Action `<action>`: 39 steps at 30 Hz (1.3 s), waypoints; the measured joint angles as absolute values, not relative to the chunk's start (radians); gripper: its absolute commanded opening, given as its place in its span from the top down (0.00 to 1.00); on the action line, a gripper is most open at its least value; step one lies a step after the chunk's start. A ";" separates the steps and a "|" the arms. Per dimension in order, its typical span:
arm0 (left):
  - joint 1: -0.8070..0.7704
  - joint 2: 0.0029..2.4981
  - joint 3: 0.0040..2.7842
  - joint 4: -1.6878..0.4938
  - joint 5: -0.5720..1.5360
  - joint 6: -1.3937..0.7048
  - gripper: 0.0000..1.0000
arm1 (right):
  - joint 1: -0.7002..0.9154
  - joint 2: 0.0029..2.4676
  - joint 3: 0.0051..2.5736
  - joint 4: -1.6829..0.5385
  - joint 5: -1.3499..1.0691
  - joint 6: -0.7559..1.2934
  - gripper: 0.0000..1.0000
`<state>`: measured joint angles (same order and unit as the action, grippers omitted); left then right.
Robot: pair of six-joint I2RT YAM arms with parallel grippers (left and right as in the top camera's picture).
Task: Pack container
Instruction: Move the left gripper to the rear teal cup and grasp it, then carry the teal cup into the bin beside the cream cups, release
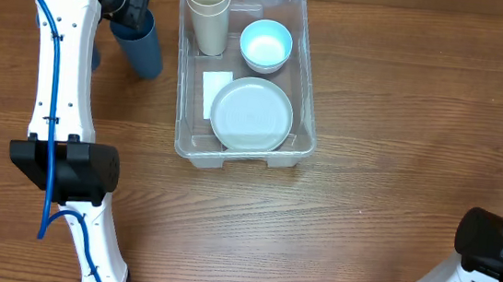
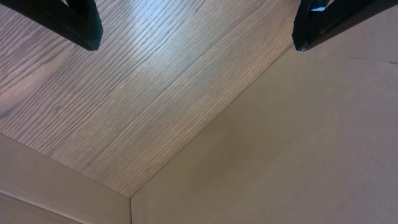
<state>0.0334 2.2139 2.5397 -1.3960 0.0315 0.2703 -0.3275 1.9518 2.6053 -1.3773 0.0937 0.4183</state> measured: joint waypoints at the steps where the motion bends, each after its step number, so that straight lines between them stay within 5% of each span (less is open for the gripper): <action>1: 0.033 2.218 2.540 -1.405 0.033 0.274 0.46 | -0.327 1.952 2.605 -1.377 0.093 0.418 0.00; 9: 0.033 2.343 2.540 -1.429 0.052 0.292 0.53 | -0.327 1.952 2.605 -1.377 0.094 0.418 0.00; 13: 0.033 2.353 2.540 -1.429 0.055 0.299 0.71 | -0.327 1.952 2.605 -1.377 0.094 0.418 0.00; 31: 0.033 2.353 2.534 -1.446 0.072 0.299 0.71 | -0.327 1.952 2.605 -1.377 0.093 0.419 0.00; 36: 0.033 2.353 2.456 -1.390 0.078 0.302 0.92 | -0.327 1.952 2.605 -1.377 0.094 0.419 0.00; 39: 0.033 2.353 2.447 -1.376 0.079 0.296 0.96 | -0.327 1.952 2.605 -1.377 0.094 0.419 0.00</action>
<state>0.0334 2.3528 2.4466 -1.3758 0.0788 0.2958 -0.3275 1.9518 2.6053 -1.3773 0.0937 0.4187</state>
